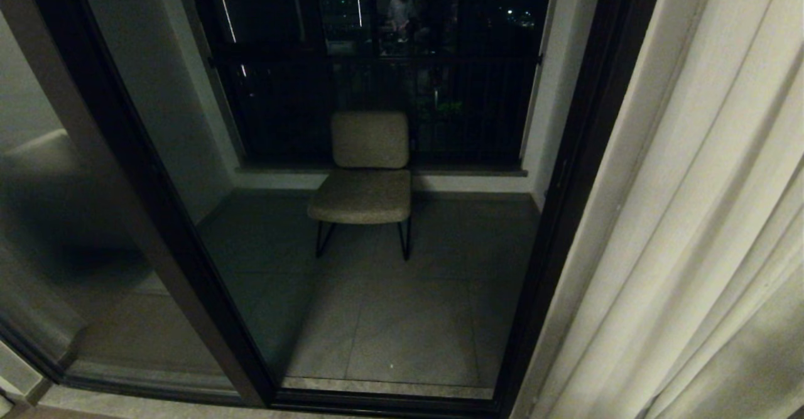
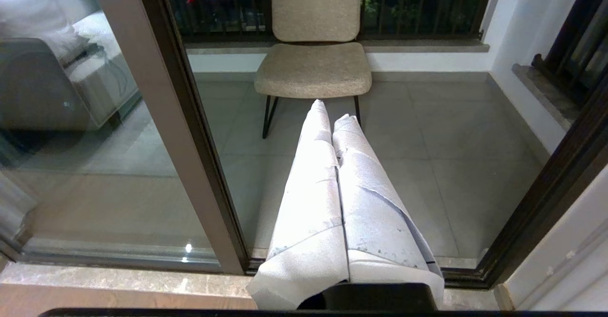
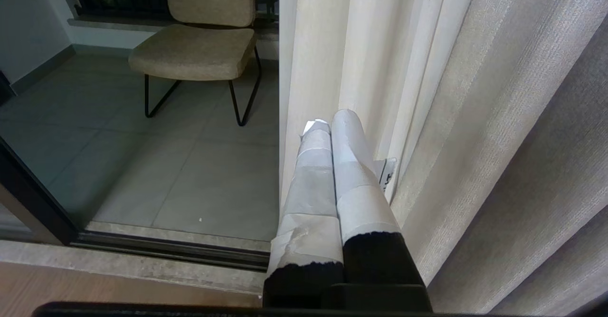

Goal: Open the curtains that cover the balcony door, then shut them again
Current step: Close the inner curtains on both sides

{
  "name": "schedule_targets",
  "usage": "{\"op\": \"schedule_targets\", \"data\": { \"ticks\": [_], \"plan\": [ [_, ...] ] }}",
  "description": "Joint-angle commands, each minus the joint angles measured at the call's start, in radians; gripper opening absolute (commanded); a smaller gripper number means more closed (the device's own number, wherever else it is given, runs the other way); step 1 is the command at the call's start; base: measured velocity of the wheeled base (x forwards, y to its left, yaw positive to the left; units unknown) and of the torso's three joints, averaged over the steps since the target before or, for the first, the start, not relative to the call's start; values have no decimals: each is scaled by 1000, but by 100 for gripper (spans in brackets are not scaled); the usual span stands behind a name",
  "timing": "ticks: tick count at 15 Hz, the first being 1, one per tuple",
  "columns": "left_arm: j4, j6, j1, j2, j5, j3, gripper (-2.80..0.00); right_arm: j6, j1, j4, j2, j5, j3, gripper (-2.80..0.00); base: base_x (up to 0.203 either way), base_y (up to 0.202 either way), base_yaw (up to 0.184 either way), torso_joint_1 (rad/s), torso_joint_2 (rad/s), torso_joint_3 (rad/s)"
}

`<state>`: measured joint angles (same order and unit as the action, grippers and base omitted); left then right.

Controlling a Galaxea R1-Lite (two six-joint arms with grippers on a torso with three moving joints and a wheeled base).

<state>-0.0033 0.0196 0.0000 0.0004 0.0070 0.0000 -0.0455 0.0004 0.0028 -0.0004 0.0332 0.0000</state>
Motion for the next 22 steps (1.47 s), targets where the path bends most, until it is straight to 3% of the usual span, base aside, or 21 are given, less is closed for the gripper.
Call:
{"op": "schedule_targets", "data": {
  "ticks": [1, 7, 13, 22],
  "plan": [
    [0, 0, 0, 0, 1, 0, -280, 0, 1, 0, 0, 1, 0, -280, 0, 0, 0, 0, 0, 0],
    [-1, 0, 0, 0, 1, 0, -280, 1, 1, 0, 0, 1, -2, -280, 0, 1, -11, -1, 0, 0],
    [0, 0, 0, 0, 1, 0, -280, -6, 0, -1, 0, 1, -2, -280, 1, 5, -128, 4, 2, 1],
    [-1, 0, 0, 0, 1, 0, -280, -40, 0, -7, 49, 17, -50, -280, 0, 0, 0, 0, 0, 0]
  ]
}}
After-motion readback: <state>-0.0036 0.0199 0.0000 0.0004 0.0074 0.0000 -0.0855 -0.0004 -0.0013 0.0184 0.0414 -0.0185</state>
